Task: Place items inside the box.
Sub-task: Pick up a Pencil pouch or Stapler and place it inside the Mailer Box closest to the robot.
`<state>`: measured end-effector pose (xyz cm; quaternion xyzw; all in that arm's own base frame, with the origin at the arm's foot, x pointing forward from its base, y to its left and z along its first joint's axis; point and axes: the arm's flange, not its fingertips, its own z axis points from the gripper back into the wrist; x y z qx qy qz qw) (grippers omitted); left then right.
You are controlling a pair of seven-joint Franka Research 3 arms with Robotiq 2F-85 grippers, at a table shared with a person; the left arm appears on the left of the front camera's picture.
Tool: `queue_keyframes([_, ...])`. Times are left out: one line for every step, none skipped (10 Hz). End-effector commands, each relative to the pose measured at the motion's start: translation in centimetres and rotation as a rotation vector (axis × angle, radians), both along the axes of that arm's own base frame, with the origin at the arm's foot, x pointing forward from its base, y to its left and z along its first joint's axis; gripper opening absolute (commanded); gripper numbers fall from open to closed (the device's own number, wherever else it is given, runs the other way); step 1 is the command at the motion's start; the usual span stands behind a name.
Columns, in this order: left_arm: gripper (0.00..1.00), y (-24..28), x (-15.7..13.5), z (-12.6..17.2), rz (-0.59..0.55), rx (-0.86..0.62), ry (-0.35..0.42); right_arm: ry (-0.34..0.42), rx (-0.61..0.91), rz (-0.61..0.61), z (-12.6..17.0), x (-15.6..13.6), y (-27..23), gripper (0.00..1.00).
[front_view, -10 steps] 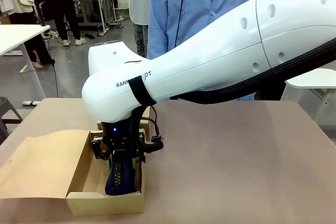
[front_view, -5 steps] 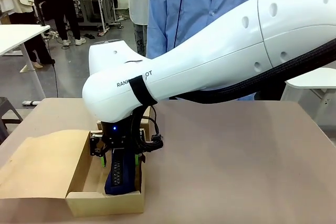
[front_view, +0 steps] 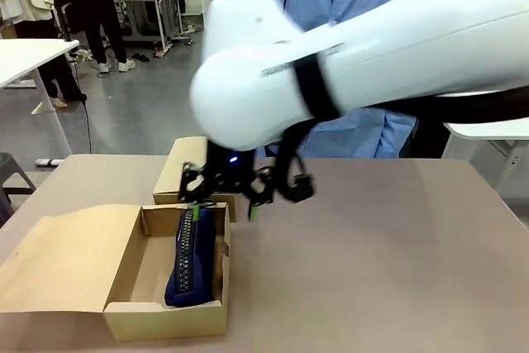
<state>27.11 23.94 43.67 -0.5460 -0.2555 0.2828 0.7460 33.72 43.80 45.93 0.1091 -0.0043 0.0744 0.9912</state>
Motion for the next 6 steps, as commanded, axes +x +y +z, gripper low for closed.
queue_keyframes([1.0, -0.1, -0.1, 0.0, -0.001, -0.002, -0.029, 0.065, 0.243, 0.165, -1.1, -3.1, -5.3, 1.0])
queue_keyframes([1.0, -0.1, -0.1, 0.0, -0.001, -0.002, -0.029, 0.0, 0.0, 0.0, 0.0, 0.0, 0.0, 1.0])
queue_keyframes([1.0, -0.1, -0.1, 0.0, -0.001, -0.002, -0.029, 0.0, 0.0, 0.0, 0.0, 0.0, 0.0, 1.0])
queue_keyframes([1.0, -0.1, -0.1, 0.0, -0.001, -0.002, -0.029, 0.0, 0.0, 0.0, 0.0, 0.0, 0.0, 1.0])
queue_keyframes([1.0, -0.1, -0.1, 0.0, -0.001, -0.002, -0.029, -0.012, 0.075, 0.047, 0.2, -1.3, -2.4, 1.0])
queue_keyframes([1.0, -0.1, -0.1, 0.0, -0.001, -0.002, -0.029, 0.028, 0.057, 0.103, -0.3, -0.3, -1.2, 1.0])
